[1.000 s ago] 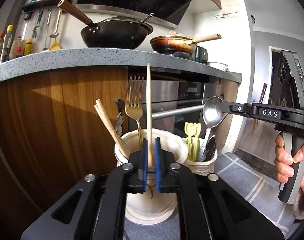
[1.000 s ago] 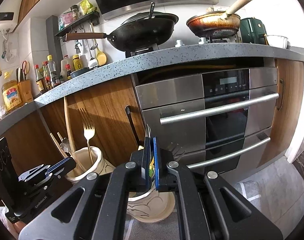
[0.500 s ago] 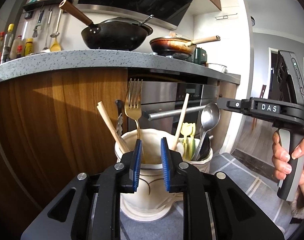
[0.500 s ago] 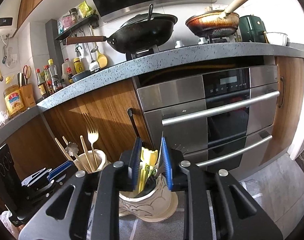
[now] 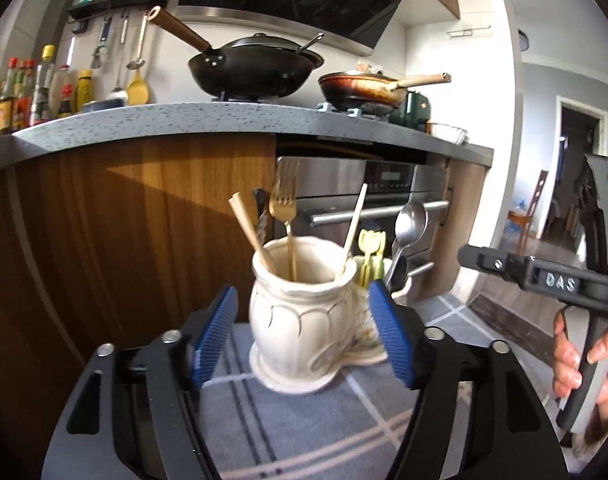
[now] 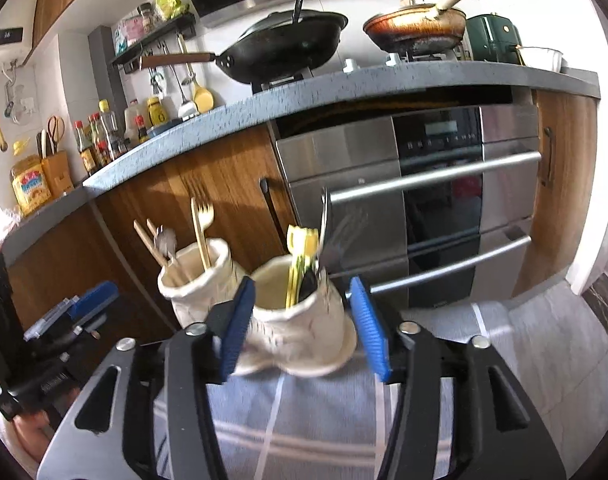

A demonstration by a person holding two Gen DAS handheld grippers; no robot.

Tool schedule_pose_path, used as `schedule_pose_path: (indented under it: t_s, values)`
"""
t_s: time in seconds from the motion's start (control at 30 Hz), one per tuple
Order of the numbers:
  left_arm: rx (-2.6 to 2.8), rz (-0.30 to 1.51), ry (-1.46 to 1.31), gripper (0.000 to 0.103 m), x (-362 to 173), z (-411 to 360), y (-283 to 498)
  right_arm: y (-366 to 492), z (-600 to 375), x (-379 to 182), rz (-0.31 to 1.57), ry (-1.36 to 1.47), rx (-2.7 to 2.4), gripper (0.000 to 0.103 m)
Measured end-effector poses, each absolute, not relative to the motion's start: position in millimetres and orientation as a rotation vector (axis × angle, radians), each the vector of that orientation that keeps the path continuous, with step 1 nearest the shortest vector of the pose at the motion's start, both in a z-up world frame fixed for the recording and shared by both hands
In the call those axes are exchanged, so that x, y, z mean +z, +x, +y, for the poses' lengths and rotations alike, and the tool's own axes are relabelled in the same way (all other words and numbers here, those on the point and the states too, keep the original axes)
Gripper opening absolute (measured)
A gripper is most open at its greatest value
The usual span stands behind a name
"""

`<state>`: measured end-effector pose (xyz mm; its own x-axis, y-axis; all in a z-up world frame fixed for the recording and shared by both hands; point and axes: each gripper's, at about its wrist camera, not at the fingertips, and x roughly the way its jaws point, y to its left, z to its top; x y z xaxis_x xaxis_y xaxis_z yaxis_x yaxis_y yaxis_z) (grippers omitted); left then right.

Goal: Organize utensils

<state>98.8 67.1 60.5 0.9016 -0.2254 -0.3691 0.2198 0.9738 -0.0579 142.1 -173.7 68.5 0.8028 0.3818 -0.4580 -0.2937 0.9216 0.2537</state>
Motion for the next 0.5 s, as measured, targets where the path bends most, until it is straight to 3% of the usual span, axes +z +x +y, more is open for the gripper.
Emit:
schedule_pose_path:
  t_s: [0.07,0.23,0.5]
  values:
    - [-0.208,0.392,-0.012,0.077,58.4,66.7,90.7,131.4,-172.2,63.2,0.517,0.160,0.351,0.073]
    - [-0.165,0.425,-0.038,0.082,52.2,66.8,71.5,107.2,-170.0,51.3,0.522,0.132,0.322,0.086]
    - [-0.127,0.410,-0.037,0.093,44.0,65.3,39.8,74.7,-168.5,40.7,0.486,0.087,0.296,0.096]
